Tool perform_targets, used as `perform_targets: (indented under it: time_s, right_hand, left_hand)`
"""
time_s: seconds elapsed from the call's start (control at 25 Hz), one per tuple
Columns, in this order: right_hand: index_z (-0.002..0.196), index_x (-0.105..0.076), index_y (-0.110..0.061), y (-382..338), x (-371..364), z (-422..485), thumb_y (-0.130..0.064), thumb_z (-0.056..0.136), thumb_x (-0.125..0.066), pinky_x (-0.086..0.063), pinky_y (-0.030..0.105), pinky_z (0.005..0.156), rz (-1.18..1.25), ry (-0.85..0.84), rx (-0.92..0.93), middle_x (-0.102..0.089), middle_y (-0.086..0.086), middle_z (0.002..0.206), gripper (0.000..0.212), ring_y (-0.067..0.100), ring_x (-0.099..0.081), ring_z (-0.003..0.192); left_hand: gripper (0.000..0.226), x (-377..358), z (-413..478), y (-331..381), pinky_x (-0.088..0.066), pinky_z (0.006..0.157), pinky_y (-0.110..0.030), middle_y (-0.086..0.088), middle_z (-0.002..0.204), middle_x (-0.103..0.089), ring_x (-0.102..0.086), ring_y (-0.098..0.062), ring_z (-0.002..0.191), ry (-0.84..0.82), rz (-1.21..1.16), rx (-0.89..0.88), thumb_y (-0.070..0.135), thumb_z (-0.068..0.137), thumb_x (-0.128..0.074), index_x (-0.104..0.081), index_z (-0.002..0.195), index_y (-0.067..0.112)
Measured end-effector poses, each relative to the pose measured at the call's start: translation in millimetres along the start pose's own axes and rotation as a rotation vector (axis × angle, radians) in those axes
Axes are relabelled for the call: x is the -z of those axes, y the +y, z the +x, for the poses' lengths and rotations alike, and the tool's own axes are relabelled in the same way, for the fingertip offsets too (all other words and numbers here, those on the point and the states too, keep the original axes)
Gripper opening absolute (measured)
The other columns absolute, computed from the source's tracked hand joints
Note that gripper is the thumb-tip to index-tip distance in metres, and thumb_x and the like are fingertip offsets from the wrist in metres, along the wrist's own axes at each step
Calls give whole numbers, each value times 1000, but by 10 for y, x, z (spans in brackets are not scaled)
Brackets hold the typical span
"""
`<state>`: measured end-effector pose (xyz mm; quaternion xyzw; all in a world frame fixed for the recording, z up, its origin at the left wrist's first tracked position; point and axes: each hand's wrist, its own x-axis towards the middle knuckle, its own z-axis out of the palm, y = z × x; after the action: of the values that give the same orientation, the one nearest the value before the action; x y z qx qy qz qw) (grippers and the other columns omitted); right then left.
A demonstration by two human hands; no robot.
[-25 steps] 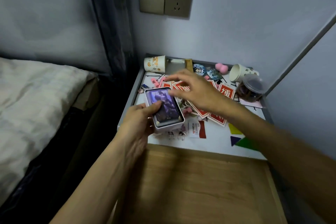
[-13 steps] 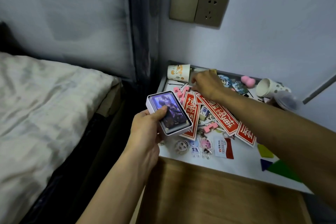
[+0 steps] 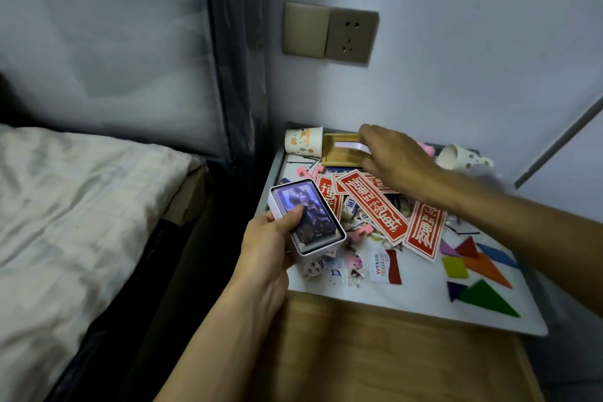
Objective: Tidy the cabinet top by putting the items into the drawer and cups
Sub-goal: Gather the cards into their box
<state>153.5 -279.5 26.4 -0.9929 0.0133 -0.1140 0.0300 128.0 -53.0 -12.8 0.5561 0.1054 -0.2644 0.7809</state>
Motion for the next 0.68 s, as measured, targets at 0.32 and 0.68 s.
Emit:
perform_targets:
  time_s: [0.32,0.68]
  right_hand:
    - [114,-53,-14,-314,225,-1543,3,92,-57,-61,37,71,1559,267,-656,-71,9,106,28,21,-72,93]
    - [126,-56,-30,-283,-186,-1797,-20,77,-80,-56,33,89,1344,-45,-740,-61,1,126,56,15,-63,108]
  left_hand:
    - [22,-328,-218,-455,-57,71,-39,-13,92,-75,-73,-26,79,-97,85,25,11,90,-64,-63,110,2]
    - [15,-456,-278,-725,-54,90,-52,-12,97,-75,-73,-27,85,-147,24,58,3,91,-57,-66,103,4]
